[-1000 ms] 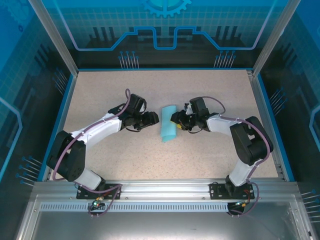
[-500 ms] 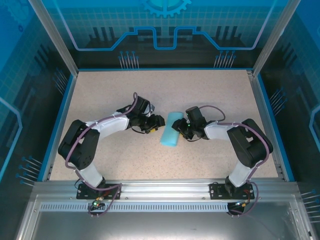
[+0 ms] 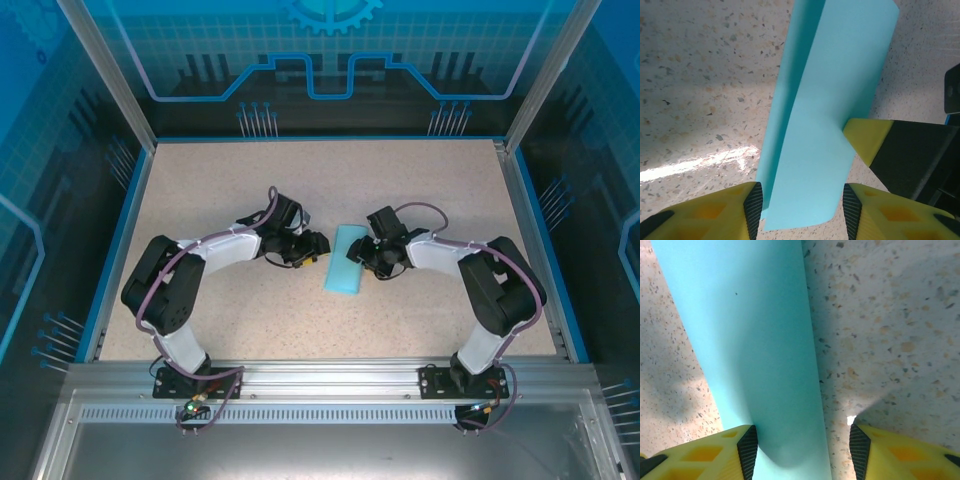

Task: Fold a paper plane with a square sheet of paper (pick it up from the middle)
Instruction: Hold the square sheet of paper at the center of the table.

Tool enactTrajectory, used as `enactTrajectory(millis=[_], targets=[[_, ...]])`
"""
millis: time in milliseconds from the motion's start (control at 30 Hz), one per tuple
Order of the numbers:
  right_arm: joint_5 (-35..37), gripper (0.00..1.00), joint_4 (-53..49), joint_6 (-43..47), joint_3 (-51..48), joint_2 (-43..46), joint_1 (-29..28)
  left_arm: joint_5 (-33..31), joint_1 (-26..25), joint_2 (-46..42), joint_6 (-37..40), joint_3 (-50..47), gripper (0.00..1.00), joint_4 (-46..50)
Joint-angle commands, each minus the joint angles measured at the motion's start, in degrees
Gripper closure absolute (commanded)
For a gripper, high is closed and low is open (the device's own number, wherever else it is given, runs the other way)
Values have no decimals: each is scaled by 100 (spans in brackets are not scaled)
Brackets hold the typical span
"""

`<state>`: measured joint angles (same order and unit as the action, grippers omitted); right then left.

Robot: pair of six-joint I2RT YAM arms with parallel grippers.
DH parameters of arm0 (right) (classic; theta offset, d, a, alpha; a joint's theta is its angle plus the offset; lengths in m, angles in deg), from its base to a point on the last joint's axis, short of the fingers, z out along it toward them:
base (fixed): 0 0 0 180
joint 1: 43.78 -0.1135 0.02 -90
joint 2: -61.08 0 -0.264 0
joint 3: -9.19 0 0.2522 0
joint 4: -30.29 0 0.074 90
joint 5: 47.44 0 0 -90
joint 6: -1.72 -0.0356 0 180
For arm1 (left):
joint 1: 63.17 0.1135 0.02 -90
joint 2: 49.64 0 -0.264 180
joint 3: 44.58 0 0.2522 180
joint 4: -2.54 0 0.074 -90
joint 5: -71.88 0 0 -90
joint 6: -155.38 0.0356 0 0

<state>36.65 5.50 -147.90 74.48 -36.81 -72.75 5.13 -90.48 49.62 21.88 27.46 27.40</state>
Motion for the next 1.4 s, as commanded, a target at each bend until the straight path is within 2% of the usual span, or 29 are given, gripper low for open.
enactTrajectory(millis=[0, 400, 567, 1033, 1367], targets=[[214, 45, -569, 197, 265, -183, -106, -170, 26, -214, 81, -10, 51, 206], [151, 39, -740, 174, 609, -564, -179, -782, 68, -570, 66, -102, 54, 441], [108, 33, -841, 246, 710, -678, -193, -760, 109, -601, 84, -158, 54, 446], [306, 30, -1418, 334, 1075, -1100, -245, -672, 112, -558, 129, -155, 56, 429], [425, 30, -1681, 388, 1254, -1286, -267, -455, 116, -410, 174, -24, 62, 388]])
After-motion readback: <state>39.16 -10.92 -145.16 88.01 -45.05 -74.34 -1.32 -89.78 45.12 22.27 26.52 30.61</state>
